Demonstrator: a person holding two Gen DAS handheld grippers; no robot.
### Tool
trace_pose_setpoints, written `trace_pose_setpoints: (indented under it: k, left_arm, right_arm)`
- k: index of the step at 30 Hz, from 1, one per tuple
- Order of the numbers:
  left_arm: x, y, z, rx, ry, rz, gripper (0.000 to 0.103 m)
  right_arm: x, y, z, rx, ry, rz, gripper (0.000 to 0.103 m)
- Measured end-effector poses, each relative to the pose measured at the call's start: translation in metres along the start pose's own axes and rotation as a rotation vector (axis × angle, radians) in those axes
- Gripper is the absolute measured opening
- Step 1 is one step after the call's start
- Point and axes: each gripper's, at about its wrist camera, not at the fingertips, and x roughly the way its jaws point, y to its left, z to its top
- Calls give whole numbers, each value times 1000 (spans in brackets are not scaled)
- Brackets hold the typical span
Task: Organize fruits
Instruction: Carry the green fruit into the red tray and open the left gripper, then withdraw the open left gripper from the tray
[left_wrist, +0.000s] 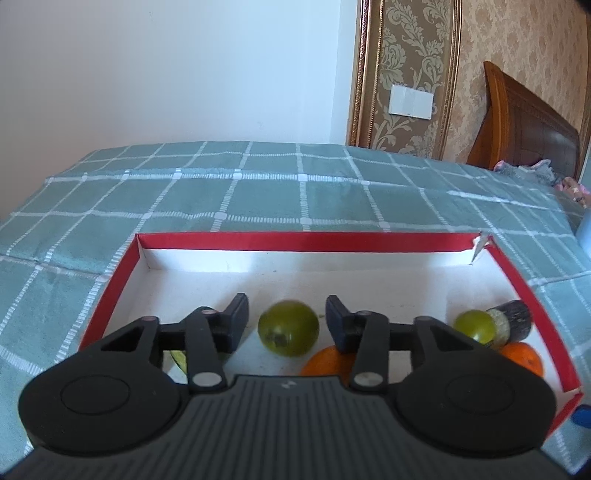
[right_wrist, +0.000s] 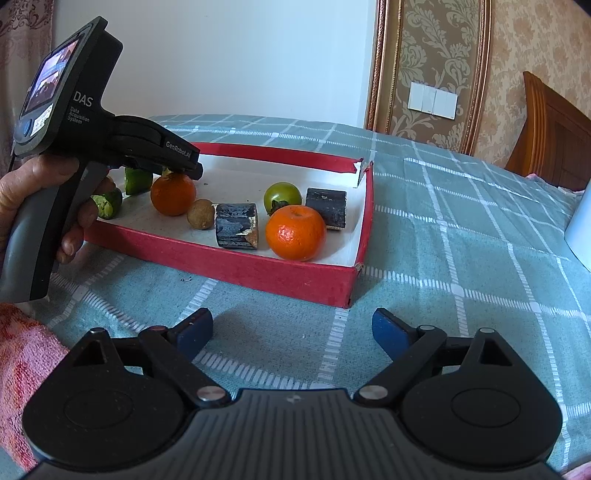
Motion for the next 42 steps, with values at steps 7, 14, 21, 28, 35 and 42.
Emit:
trace_pose_setpoints:
  k: [7, 14, 21, 28, 35, 42]
  left_arm:
    - [-22, 1, -5, -16, -29, -5, 61]
    - [-43, 8, -14, -40, -56, -12, 67]
    - [-74, 6, -34, -4, -91, 30, 72]
    - [-125, 6, -66, -34, -126, 65, 90]
    - [-163, 4, -94, -68, -123, 64, 100]
    - [-177, 2, -110, -92, -81, 113, 102]
  right_arm:
    - [1, -2, -1, 13, 6, 5, 95]
    - [4, -4, 1, 20, 9, 7, 96]
    - [6, -6, 1, 32, 15, 12, 96]
    - [6, -5, 1, 26, 11, 3, 96]
    - [1, 2, -1, 6, -12, -47, 96]
    - [-17, 3, -5, 84, -24, -29, 96]
